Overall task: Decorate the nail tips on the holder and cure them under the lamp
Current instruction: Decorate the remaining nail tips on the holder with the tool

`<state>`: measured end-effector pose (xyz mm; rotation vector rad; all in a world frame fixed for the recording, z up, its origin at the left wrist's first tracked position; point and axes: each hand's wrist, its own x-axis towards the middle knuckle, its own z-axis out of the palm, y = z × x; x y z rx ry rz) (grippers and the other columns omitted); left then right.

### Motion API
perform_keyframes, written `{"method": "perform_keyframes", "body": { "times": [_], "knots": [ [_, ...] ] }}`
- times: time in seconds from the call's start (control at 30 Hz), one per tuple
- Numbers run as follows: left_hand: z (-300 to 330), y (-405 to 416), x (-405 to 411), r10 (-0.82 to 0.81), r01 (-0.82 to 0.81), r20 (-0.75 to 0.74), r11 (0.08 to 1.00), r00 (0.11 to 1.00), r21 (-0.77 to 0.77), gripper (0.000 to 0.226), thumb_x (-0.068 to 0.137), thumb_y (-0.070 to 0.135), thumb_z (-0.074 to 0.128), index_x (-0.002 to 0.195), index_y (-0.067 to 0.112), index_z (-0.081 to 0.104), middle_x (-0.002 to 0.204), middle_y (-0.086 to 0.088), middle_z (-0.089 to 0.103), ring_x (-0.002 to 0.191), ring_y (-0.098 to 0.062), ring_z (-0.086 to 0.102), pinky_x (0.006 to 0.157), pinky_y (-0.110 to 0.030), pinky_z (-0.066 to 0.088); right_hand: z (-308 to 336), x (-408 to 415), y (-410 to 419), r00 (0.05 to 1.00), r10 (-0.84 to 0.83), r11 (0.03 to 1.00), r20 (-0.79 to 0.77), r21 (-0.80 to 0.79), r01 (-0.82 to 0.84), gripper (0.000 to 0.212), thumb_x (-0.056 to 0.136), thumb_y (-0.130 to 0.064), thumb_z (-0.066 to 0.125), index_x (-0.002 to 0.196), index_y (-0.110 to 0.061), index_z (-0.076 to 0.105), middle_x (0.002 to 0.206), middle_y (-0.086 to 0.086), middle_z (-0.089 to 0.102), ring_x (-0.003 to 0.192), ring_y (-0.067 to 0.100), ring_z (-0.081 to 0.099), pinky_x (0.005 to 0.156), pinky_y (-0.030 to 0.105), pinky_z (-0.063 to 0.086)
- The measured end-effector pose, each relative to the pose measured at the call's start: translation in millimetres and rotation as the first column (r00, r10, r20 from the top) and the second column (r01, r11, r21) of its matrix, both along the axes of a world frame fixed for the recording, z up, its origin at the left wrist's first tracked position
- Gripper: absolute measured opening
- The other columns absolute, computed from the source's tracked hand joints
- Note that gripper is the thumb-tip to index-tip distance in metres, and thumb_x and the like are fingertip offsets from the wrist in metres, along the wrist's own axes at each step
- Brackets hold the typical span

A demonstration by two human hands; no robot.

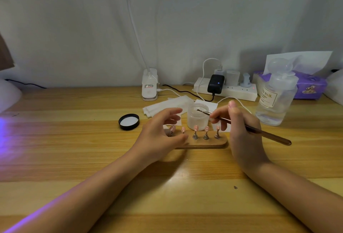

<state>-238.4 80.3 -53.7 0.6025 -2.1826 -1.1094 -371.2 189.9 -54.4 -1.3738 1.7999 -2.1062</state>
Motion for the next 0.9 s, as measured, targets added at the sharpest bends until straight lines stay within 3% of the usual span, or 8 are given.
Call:
{"method": "perform_keyframes", "body": {
  "times": [0.1, 0.17, 0.27, 0.33, 0.5, 0.6, 0.7, 0.9],
  "knots": [
    [6.2, -3.5, 4.8, 0.005, -0.005, 0.049, 1.0, 0.999, -0.012, 0.058, 0.073, 0.016, 0.075, 0.118, 0.035, 0.046, 0.109, 0.011, 0.054, 0.101, 0.003, 0.052, 0.072, -0.002, 0.042, 3.0, -1.1, 1.3, 1.0, -0.001, 1.0, -0.009, 0.026, 0.001, 0.031, 0.092, -0.035, 0.039, 0.073, -0.023, 0.061, 0.069, -0.008, 0.061, 0.069, -0.002, 0.056, 0.061, 0.009, 0.042],
    [8.0, -6.7, 8.8, 0.026, -0.011, 0.164, 0.996, 0.986, -0.089, 0.052, 0.073, 0.024, 0.074, 0.117, 0.035, 0.048, 0.109, 0.013, 0.055, 0.104, 0.001, 0.051, 0.084, -0.01, 0.042, 5.4, -0.8, 1.7, 1.0, -0.011, 0.999, 0.017, 0.037, 0.01, 0.026, 0.089, -0.042, 0.048, 0.075, -0.024, 0.06, 0.068, -0.011, 0.06, 0.065, -0.006, 0.055, 0.056, 0.007, 0.042],
    [11.6, -9.4, 12.3, 0.083, -0.047, 0.262, 0.989, 0.961, -0.14, 0.027, 0.073, 0.035, 0.073, 0.091, 0.042, 0.054, 0.096, 0.017, 0.057, 0.098, -0.002, 0.052, 0.099, -0.04, 0.038, 6.7, -1.7, 2.3, 0.998, -0.031, 0.999, 0.055, 0.036, 0.029, 0.019, 0.085, -0.034, 0.05, 0.075, -0.023, 0.062, 0.063, -0.011, 0.062, 0.056, -0.007, 0.054, 0.048, 0.005, 0.04],
    [13.4, -10.7, 13.4, 0.104, -0.073, 0.28, 0.99, 0.954, -0.118, 0.016, 0.072, 0.038, 0.072, 0.078, 0.041, 0.058, 0.089, 0.017, 0.06, 0.093, -0.004, 0.053, 0.098, -0.046, 0.037, 6.6, -3.5, 2.3, 0.997, -0.031, 0.999, 0.073, 0.026, 0.029, 0.018, 0.088, -0.027, 0.052, 0.074, -0.022, 0.063, 0.062, -0.014, 0.065, 0.055, -0.007, 0.054, 0.049, 0.005, 0.04],
    [11.6, -12.4, 13.5, 0.098, -0.08, 0.26, 0.994, 0.961, -0.076, 0.013, 0.072, 0.033, 0.074, 0.07, 0.039, 0.063, 0.082, 0.02, 0.063, 0.095, -0.007, 0.056, 0.094, -0.04, 0.042, 6.4, -6.2, 0.8, 0.995, -0.026, 0.999, 0.1, 0.025, 0.023, 0.021, 0.089, -0.026, 0.053, 0.071, -0.023, 0.064, 0.064, -0.012, 0.067, 0.057, -0.007, 0.055, 0.055, 0.005, 0.041],
    [9.6, -12.6, 14.2, 0.107, -0.078, 0.209, 0.987, 0.972, -0.144, 0.013, 0.072, 0.033, 0.074, 0.065, 0.037, 0.063, 0.074, 0.02, 0.061, 0.088, -0.007, 0.055, 0.092, -0.045, 0.04, 7.0, -4.1, 0.5, 0.994, -0.025, 0.999, 0.11, 0.024, 0.022, 0.019, 0.085, -0.03, 0.055, 0.071, -0.022, 0.064, 0.061, -0.012, 0.066, 0.056, -0.005, 0.056, 0.051, 0.006, 0.041],
    [5.7, -11.1, 16.4, 0.047, -0.026, 0.074, 0.965, 0.996, -0.262, 0.005, 0.073, 0.025, 0.074, 0.071, 0.023, 0.069, 0.082, 0.012, 0.064, 0.087, -0.011, 0.058, 0.089, -0.052, 0.04, 8.6, -1.8, 0.8, 0.993, -0.015, 1.0, 0.12, 0.016, 0.013, 0.024, 0.079, -0.039, 0.053, 0.07, -0.02, 0.065, 0.059, -0.011, 0.065, 0.055, -0.004, 0.056, 0.051, 0.005, 0.041],
    [7.8, -4.1, 13.2, -0.051, 0.001, -0.224, 0.976, 0.973, -0.218, 0.012, 0.074, 0.011, 0.072, 0.078, 0.021, 0.069, 0.08, 0.009, 0.069, 0.078, -0.005, 0.065, 0.076, -0.019, 0.051, 14.8, -6.9, 1.7, 0.997, -0.064, 0.998, 0.038, 0.011, 0.063, 0.018, 0.085, -0.035, 0.052, 0.077, -0.022, 0.061, 0.062, -0.007, 0.065, 0.057, -0.005, 0.057, 0.052, 0.005, 0.04]
  ]
}}
